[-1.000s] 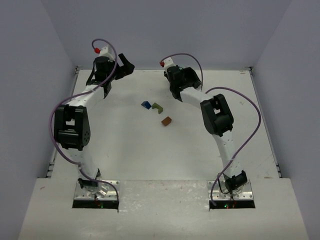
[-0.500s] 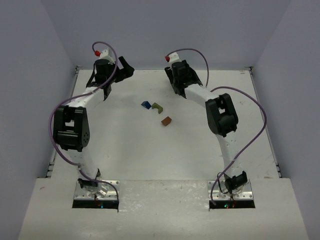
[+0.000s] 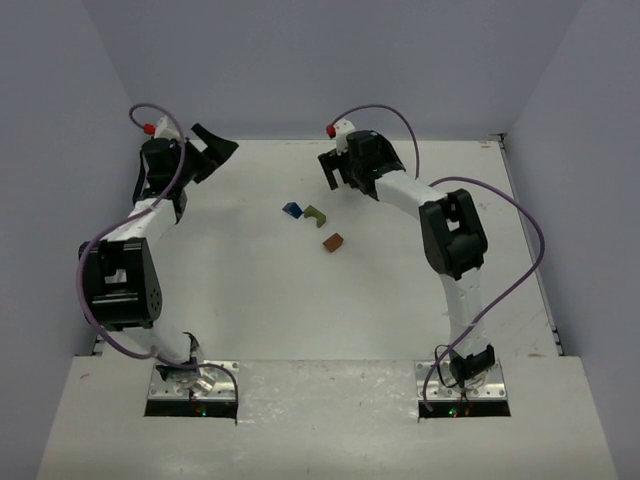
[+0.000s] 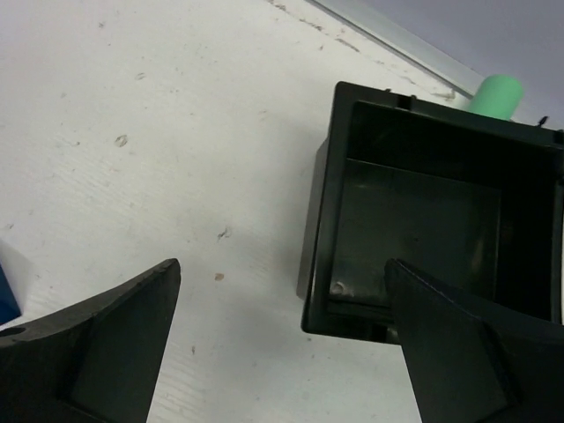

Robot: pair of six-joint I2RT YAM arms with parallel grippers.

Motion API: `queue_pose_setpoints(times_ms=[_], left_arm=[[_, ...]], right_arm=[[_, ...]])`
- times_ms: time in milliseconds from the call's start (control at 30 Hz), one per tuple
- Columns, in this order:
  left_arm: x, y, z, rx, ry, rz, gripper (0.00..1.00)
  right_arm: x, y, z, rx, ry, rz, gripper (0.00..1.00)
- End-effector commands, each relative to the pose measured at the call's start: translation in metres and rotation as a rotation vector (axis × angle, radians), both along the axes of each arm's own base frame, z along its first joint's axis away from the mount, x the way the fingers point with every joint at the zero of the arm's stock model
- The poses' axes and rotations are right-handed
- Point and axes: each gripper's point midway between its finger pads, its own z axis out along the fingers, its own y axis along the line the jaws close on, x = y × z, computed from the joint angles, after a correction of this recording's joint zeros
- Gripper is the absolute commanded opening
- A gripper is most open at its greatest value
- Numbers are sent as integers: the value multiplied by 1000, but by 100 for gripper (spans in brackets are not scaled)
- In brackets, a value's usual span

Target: Build the wood block tower

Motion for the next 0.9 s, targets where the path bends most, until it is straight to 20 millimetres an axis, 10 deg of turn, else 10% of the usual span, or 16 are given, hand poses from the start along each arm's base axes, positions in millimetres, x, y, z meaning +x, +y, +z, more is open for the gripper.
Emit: queue_pose_setpoints(times_ms=[0, 300, 433, 633, 867], left_arm=[[-18, 8, 15, -136, -101, -73, 100], [-41, 52, -8, 57, 81, 236, 100], [-59, 67, 0, 92, 89, 338, 100], [-100, 96, 16, 145, 87, 542, 100], [-135, 102, 44, 150, -16, 621, 100]], right_arm=[[-1, 7, -11, 28, 53, 18, 98], [-30, -48, -31, -4, 64, -262, 36], [-52, -86, -10, -24, 11, -435, 26], [-121, -158, -16, -31, 45, -704, 32], [-159, -170, 3, 16, 74, -716, 82]])
